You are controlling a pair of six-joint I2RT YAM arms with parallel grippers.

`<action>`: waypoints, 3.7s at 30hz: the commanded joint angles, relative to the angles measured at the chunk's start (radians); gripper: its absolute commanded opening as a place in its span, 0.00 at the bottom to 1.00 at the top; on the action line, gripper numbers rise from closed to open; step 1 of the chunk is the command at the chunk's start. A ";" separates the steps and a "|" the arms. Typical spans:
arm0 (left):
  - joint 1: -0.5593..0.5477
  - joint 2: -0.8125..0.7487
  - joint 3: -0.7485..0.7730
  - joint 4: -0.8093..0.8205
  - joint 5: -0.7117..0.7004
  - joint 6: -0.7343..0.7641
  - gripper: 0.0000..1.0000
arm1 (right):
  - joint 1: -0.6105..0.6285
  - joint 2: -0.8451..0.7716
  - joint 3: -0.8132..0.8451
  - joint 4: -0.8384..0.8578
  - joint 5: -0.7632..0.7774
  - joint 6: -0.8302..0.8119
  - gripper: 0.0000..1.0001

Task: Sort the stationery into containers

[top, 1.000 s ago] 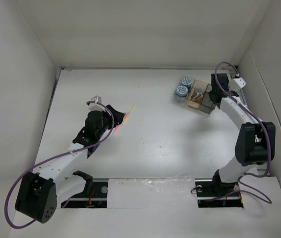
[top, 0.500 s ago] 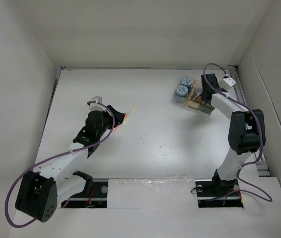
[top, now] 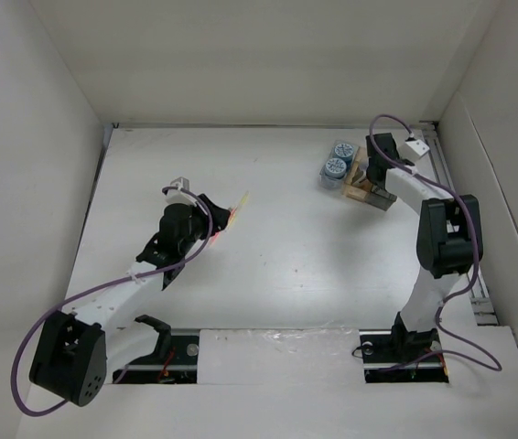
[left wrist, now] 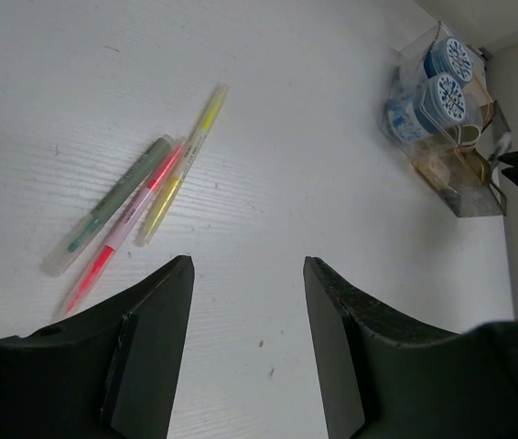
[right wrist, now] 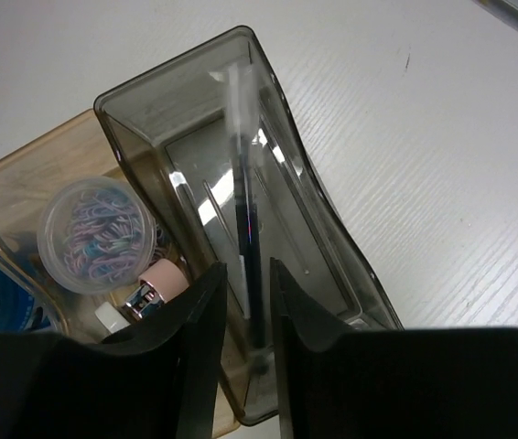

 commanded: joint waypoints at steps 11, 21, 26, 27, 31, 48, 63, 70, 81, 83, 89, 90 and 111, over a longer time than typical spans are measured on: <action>0.000 0.016 0.028 0.021 -0.036 0.020 0.44 | 0.045 -0.198 -0.022 0.015 -0.086 0.018 0.35; 0.000 0.124 0.078 -0.052 -0.139 0.049 0.16 | 0.357 -0.269 -0.113 0.144 -0.273 0.027 0.00; -0.044 0.242 0.165 -0.095 -0.201 0.089 0.06 | 0.483 -0.209 -0.091 0.144 -0.245 0.027 0.00; -0.053 0.284 0.189 -0.107 -0.211 0.089 0.04 | 0.514 -0.209 -0.100 0.153 -0.232 0.027 0.00; -0.053 0.378 0.225 -0.126 -0.211 0.100 0.07 | 0.556 -0.209 -0.123 0.153 -0.209 0.027 0.00; -0.053 0.573 0.337 -0.135 -0.188 0.132 0.22 | 0.528 -0.257 -0.217 0.231 -0.252 0.045 0.23; -0.095 0.636 0.375 -0.155 -0.225 0.141 0.14 | 0.528 -0.238 -0.217 0.232 -0.261 0.045 0.23; -0.095 0.678 0.384 -0.164 -0.215 0.141 0.17 | 0.528 -0.258 -0.226 0.232 -0.270 0.045 0.28; -0.136 0.696 0.403 -0.164 -0.215 0.132 0.06 | 0.540 -0.217 -0.217 0.264 -0.353 0.054 0.36; -0.145 0.705 0.403 -0.164 -0.202 0.132 0.02 | 0.540 -0.217 -0.217 0.264 -0.353 0.054 0.36; -0.188 0.696 0.392 -0.132 -0.174 0.123 0.00 | 0.540 -0.191 -0.207 0.282 -0.425 0.054 0.44; -0.213 0.696 0.392 -0.132 -0.165 0.123 0.00 | 0.540 -0.180 -0.207 0.282 -0.434 0.054 0.45; -0.241 0.512 0.299 -0.029 0.009 0.092 0.31 | 0.559 0.048 -0.091 0.293 -0.505 0.085 0.44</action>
